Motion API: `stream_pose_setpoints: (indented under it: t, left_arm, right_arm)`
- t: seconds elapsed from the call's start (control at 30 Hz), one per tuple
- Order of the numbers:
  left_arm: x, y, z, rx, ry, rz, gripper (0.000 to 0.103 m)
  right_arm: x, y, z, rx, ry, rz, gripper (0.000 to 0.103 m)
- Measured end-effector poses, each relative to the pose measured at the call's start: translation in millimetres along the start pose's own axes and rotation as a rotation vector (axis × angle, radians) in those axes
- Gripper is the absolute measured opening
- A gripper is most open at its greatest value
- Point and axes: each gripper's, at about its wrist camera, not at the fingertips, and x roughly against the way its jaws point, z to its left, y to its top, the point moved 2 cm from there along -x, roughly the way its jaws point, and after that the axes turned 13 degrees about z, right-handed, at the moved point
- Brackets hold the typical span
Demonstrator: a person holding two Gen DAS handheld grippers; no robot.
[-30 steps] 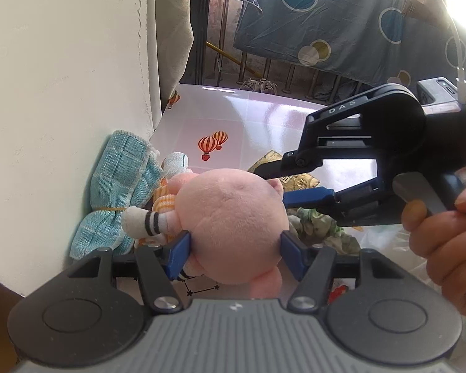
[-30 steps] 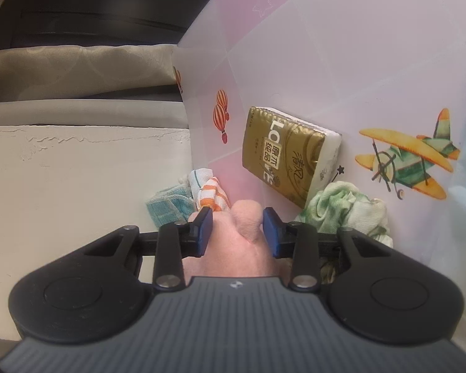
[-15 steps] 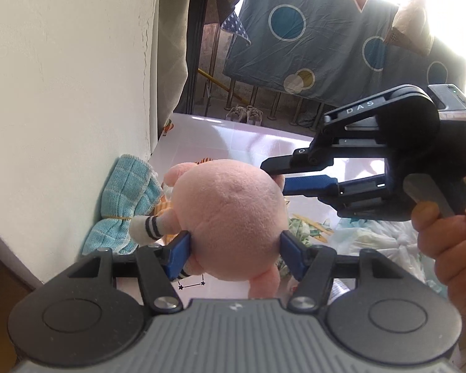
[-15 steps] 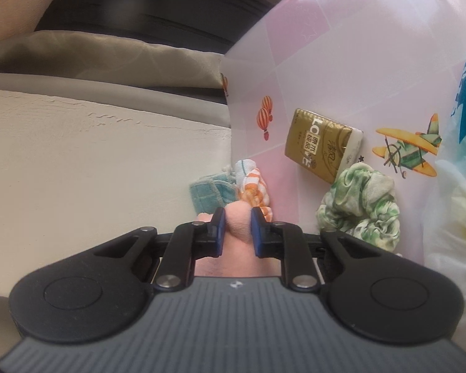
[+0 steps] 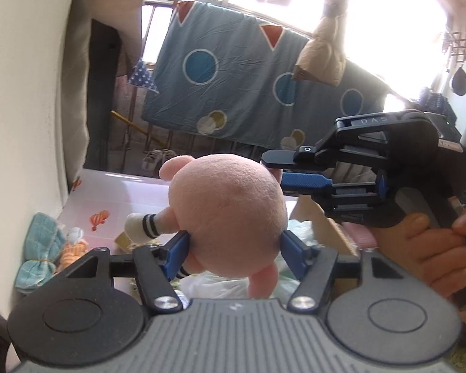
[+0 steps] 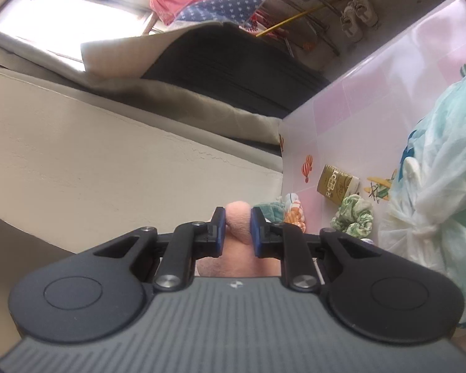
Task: Organize soft objects
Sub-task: 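Lift the plush pig with the right gripper over the cardboard box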
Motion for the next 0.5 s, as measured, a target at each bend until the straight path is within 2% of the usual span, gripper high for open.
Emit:
stream_pose_setpoints:
  t: [0.13, 0.27, 0.37, 0.5]
  left_arm:
    - [-3, 1, -44, -0.083, -0.072, -0.010, 0.070]
    - [-16, -6, -73, -0.142, -0.091, 0.006, 0.070]
    - [-26, -12, -79, -0.149, -0.080, 0.034, 0.070]
    - [-32, -20, -68, -0.121, -0.065, 0.063, 0.070]
  right_arm:
    - [71, -8, -8, -0.011, -0.024, -0.116, 0.015]
    - [146, -16, -25, -0.036, -0.073, -0.249, 0.015]
    - [204, -23, -42, -0.060, -0.116, -0.358, 0.015]
    - [264, -35, -71, -0.094, -0.217, -0.482, 0.015]
